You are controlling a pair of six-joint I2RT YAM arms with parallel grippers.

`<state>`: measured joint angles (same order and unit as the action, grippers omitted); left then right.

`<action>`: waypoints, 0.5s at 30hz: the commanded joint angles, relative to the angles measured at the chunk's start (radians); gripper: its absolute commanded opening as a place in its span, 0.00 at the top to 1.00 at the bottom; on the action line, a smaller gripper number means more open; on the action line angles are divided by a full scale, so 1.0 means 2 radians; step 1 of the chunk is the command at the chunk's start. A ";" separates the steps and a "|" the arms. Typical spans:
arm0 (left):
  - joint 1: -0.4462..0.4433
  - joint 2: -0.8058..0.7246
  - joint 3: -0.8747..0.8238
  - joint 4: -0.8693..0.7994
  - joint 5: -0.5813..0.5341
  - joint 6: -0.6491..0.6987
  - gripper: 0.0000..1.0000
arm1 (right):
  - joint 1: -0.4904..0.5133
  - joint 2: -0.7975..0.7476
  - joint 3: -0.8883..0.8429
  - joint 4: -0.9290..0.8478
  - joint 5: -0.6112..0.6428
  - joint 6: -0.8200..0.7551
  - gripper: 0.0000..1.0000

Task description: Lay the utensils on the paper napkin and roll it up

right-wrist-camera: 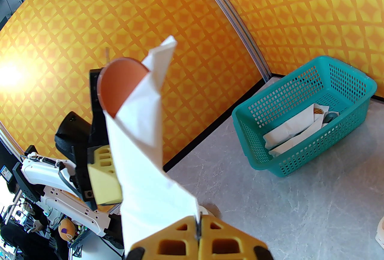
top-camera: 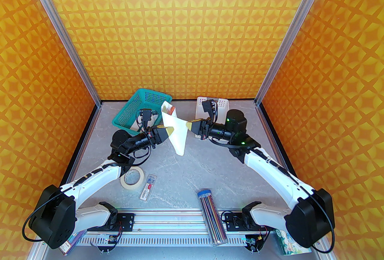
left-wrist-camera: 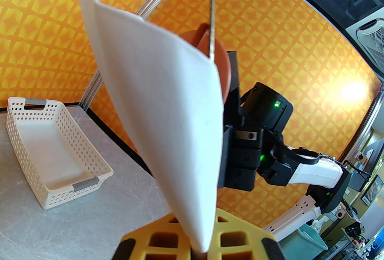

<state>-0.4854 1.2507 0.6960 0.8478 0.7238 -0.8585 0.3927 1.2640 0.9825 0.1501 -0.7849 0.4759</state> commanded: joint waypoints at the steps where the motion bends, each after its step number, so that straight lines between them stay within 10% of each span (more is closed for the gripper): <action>1: -0.004 -0.010 0.011 -0.004 0.003 0.011 1.00 | -0.004 -0.017 0.024 -0.031 0.041 -0.027 0.82; 8: -0.004 -0.018 0.023 -0.047 -0.029 0.048 1.00 | -0.013 -0.097 0.034 -0.171 0.109 -0.103 0.45; 15: -0.004 -0.018 0.040 -0.043 -0.043 0.065 1.00 | -0.013 -0.168 0.016 -0.195 0.117 -0.145 0.29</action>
<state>-0.4858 1.2369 0.7303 0.7574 0.6670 -0.7712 0.3679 0.9665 1.0210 -0.1944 -0.5766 0.2558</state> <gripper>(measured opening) 0.085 0.700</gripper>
